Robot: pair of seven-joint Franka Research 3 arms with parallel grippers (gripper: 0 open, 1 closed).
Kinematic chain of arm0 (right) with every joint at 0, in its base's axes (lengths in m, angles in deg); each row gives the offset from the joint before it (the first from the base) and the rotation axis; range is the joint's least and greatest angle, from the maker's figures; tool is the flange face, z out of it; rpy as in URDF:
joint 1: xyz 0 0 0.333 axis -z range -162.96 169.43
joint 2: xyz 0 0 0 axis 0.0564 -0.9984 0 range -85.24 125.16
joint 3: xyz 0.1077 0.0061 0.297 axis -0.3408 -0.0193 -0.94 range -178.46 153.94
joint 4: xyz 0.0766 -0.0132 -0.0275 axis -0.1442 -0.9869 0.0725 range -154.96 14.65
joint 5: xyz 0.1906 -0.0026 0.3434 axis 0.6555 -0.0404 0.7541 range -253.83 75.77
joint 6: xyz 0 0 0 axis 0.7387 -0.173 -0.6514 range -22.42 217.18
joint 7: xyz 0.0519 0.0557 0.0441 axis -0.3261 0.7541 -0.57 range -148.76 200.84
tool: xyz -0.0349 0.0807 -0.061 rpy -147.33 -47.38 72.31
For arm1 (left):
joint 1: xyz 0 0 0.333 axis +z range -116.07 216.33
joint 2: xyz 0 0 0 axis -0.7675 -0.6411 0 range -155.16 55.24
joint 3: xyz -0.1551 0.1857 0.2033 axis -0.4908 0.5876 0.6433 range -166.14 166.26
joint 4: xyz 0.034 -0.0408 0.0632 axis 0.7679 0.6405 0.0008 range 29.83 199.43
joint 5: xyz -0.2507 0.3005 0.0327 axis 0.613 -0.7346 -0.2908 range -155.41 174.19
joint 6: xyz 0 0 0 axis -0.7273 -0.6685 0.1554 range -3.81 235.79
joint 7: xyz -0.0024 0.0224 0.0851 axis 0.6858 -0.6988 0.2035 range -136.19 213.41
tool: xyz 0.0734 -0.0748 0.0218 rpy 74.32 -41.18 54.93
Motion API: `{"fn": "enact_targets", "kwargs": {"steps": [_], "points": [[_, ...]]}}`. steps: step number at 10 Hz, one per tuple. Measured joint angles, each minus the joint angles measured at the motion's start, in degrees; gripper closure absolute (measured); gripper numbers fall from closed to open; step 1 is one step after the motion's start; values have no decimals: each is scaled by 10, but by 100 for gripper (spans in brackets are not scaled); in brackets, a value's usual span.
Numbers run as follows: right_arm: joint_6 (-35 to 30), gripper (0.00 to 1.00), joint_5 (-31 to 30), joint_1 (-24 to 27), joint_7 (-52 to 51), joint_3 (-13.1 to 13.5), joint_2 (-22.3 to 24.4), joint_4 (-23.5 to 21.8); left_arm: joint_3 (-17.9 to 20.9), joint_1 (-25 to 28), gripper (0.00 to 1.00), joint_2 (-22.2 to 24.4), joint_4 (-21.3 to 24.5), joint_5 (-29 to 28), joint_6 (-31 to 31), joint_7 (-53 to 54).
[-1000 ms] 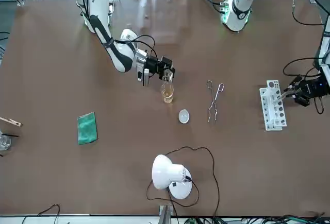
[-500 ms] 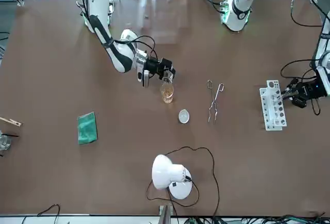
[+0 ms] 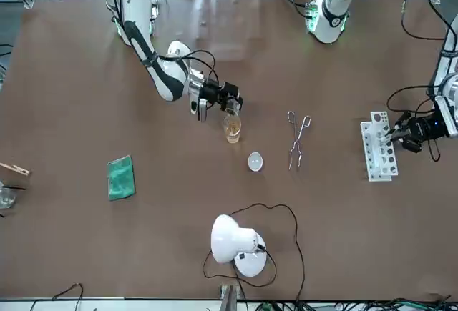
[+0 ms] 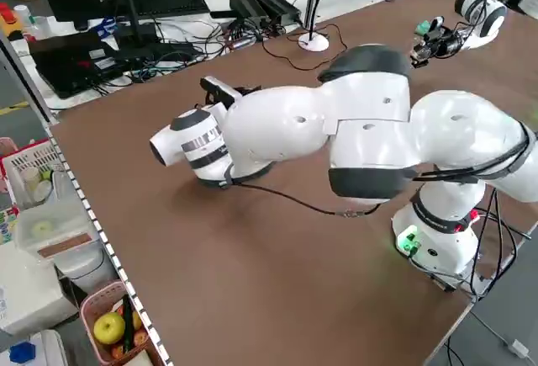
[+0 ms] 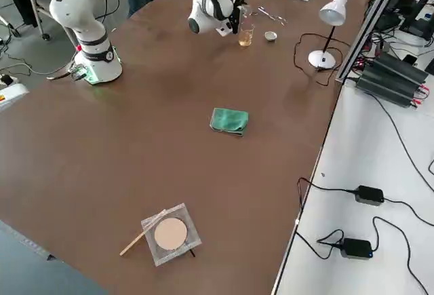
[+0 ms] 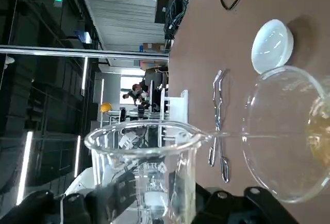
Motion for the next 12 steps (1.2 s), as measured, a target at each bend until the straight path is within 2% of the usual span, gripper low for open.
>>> {"fn": "enact_targets", "kwargs": {"steps": [12], "points": [[6,62,0,0,58,0,0,5,18,-10,78,-46,-19,0,4,19]]}}
